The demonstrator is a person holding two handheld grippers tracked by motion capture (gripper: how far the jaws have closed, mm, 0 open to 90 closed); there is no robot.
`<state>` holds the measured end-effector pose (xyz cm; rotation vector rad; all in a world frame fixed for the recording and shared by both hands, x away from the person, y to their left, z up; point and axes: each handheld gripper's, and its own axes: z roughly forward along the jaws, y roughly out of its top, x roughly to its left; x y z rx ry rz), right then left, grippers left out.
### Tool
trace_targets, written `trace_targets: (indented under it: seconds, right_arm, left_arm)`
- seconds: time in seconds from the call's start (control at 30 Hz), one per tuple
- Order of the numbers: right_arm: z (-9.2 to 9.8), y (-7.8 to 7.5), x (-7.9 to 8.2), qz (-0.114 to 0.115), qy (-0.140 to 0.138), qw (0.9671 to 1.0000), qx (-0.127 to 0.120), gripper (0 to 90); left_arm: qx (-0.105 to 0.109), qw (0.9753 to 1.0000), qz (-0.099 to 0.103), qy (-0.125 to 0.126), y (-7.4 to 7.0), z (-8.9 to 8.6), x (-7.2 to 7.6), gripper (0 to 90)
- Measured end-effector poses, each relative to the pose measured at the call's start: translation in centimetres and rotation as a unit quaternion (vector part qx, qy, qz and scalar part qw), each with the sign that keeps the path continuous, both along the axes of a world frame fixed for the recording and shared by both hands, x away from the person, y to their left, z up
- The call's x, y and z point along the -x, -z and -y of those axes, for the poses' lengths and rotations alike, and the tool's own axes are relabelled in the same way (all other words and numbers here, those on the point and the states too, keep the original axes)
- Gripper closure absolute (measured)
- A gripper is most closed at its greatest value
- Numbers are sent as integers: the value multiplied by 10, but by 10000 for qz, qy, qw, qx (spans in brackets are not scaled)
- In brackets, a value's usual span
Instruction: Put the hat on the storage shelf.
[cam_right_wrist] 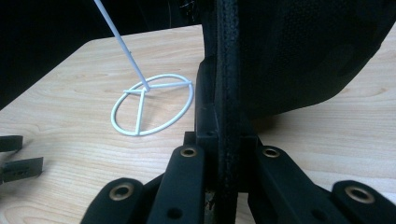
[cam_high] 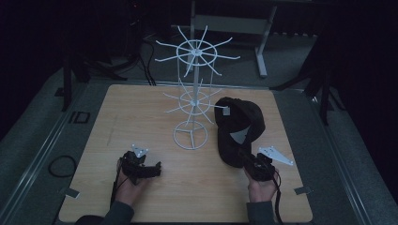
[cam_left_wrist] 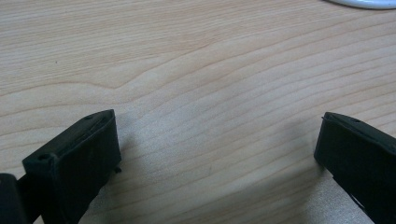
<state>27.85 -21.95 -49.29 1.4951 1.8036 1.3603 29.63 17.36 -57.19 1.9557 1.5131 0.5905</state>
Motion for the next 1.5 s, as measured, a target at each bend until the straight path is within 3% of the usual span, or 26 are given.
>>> trace_targets:
  seconds: [0.47,1.5]
  right_arm:
    - [0,-10,-1,205,0,9993,304,864]
    - [3,-27,-2,502,46,9974,520,864]
  left_arm:
    - [0,10000,3,0,0,0,0,1]
    - [11,10000,3,-9,0,0,0,1]
